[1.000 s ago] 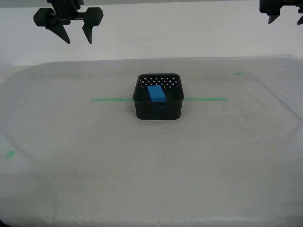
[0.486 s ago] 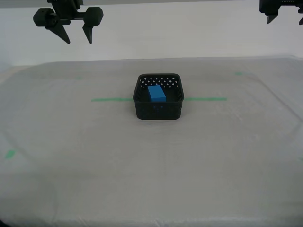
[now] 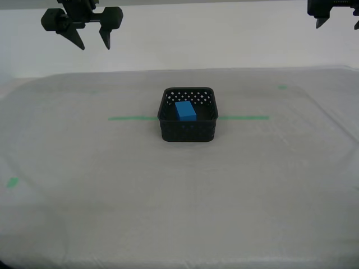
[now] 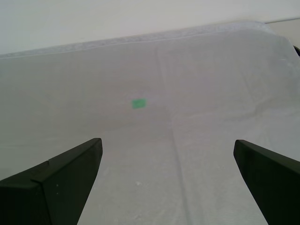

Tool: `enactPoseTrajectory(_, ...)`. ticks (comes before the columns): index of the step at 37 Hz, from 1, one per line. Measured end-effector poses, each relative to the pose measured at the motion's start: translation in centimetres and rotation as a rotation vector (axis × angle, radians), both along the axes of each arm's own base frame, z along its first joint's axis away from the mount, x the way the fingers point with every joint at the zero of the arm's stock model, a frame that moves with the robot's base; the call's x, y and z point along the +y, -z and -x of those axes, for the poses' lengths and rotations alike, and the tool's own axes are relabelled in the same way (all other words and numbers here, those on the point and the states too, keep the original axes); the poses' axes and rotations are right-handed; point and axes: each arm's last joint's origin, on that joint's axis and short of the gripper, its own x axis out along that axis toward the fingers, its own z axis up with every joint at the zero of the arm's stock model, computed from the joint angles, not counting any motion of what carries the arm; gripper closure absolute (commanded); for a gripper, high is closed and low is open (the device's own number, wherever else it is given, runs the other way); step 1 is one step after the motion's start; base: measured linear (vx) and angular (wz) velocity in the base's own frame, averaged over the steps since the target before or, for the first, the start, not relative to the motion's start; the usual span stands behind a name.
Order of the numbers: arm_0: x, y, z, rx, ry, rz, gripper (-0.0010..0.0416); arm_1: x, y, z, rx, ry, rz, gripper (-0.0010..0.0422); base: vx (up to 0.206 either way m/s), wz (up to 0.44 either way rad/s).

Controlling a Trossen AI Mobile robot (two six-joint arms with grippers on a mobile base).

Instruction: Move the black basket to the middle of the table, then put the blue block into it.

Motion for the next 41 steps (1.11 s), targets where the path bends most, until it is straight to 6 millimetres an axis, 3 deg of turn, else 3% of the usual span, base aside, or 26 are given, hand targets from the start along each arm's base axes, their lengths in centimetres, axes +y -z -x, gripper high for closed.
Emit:
enactPoseTrajectory(13,0.0,0.0,0.0,0.0,0.0,0.0,0.0012,0.1,0.0,-0.1,-0.008,0.012,-0.009,0.0115,0.0,0.0)
enactPoseTrajectory(30,0.0,0.0,0.0,0.0,-0.001,0.0,0.0012,0.5,3.4,0.7,0.059,0.009,-0.017,0.0063,0.0,0.0)
enactPoseTrajectory(41,0.0,0.0,0.0,0.0,0.0,0.0,0.0012,0.6,3.2,0.6,0.035,0.021,-0.023,0.0062,0.0,0.0)
